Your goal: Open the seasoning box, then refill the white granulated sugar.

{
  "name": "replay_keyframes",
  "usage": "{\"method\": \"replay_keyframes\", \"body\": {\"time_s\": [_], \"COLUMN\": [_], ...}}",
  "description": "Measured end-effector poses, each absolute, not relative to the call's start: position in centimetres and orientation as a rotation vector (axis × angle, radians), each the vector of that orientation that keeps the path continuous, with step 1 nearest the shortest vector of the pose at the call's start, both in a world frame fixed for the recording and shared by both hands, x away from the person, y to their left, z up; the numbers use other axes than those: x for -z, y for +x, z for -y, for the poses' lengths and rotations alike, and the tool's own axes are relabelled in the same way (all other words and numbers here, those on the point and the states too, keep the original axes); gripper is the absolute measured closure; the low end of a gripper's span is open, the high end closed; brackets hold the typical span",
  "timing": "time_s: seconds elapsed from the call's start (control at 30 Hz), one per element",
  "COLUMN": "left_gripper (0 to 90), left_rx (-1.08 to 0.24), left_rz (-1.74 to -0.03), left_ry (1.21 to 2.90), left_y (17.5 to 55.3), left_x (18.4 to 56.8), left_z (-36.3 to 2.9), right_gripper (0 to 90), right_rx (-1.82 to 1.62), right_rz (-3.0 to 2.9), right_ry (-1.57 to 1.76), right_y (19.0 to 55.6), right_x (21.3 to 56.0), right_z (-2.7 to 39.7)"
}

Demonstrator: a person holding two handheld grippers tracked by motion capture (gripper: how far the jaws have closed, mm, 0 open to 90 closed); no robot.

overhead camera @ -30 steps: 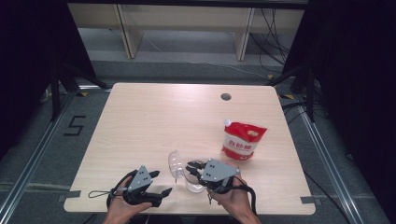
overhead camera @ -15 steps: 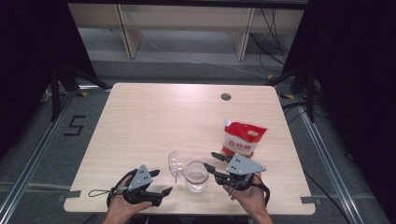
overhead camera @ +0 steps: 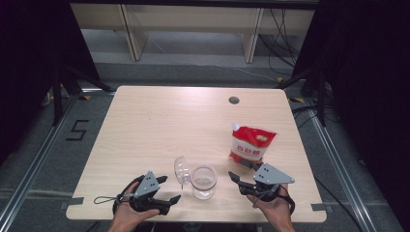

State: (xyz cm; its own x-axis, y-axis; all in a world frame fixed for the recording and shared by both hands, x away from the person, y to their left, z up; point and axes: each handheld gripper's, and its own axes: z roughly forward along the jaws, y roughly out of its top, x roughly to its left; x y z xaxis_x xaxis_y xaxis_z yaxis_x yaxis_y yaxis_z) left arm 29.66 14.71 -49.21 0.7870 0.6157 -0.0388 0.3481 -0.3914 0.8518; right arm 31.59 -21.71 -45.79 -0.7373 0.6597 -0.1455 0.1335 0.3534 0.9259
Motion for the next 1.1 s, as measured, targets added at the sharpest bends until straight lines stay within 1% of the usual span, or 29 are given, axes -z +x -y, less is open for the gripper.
{"method": "replay_keyframes", "body": {"time_s": [0.07,0.1,0.17,0.2,0.27,0.33,0.47,0.57,0.67,0.7,0.73,0.77,0.8,0.83,0.87,1.0,1.07,1.1], "left_gripper": [20.6,20.5,20.5,20.5,20.5,20.5,20.5,20.5,20.5,20.5,20.5,20.5,20.5,20.5,20.5,20.5,20.5,20.5], "left_rx": [-0.351,-0.35,-0.35,-0.335,-0.368,-0.352,-0.376,-0.343,-0.365,-0.346,-0.356,-0.348,-0.351,-0.355,-0.357,-0.35,-0.346,-0.357], "left_rz": [-0.719,-0.747,-0.718,-0.749,-0.727,-0.765,-0.739,-0.76,-0.726,-0.754,-0.756,-0.769,-0.763,-0.762,-0.761,-0.751,-0.749,-0.758], "left_ry": [2.01,2.009,2.005,1.994,2.01,1.99,2.009,1.994,2.011,1.99,2.004,1.985,1.987,2.002,2.006,2.006,2.012,2.014], "left_y": [29.7,29.5,29.6,29.4,29.5,29.3,29.5,29.4,29.4,29.3,29.2,29.1,29.1,29.1,29.1,29.2,29.2,29.1], "left_x": [49.3,49.2,49.1,49.1,49.0,49.0,48.9,49.1,49.0,49.2,49.1,49.1,49.1,49.1,49.1,49.2,49.3,49.3], "left_z": [-14.7,-14.7,-14.8,-14.8,-15.1,-15.1,-15.2,-15.1,-15.1,-14.9,-15.0,-14.9,-14.9,-15.0,-15.1,-15.0,-14.9,-14.9], "right_gripper": [42.7,42.7,42.8,42.8,43.0,42.9,43.4,43.4,43.1,42.9,42.5,41.9,41.0,40.1,38.3,30.7,29.4,27.4], "right_rx": [-1.377,-1.38,-1.38,-1.381,-1.373,-1.365,-1.345,-1.334,-1.319,-1.312,-1.299,-1.297,-1.284,-1.278,-1.257,-1.253,-1.246,-1.268], "right_rz": [-2.102,-2.092,-2.084,-2.076,-2.085,-2.076,-2.087,-2.073,-2.056,-2.047,-2.019,-2.029,-2.011,-2.016,-2.0,-1.986,-1.973,-1.987], "right_ry": [0.708,0.715,0.719,0.719,0.746,0.751,0.783,0.799,0.834,0.878,0.855,0.883,0.864,0.922,0.894,0.973,0.945,0.977], "right_y": [31.5,31.5,31.6,31.6,31.6,31.7,31.8,31.8,31.9,31.8,32.0,31.9,32.1,31.9,32.1,32.6,33.1,33.4], "right_x": [45.8,45.8,45.8,45.8,45.8,45.8,45.9,45.9,46.0,46.1,46.1,46.1,46.1,46.1,46.2,46.7,47.0,47.2], "right_z": [22.1,22.2,22.3,22.4,22.6,22.8,23.2,23.9,24.9,25.2,25.7,26.2,26.5,26.8,27.5,28.4,28.9,29.0]}}
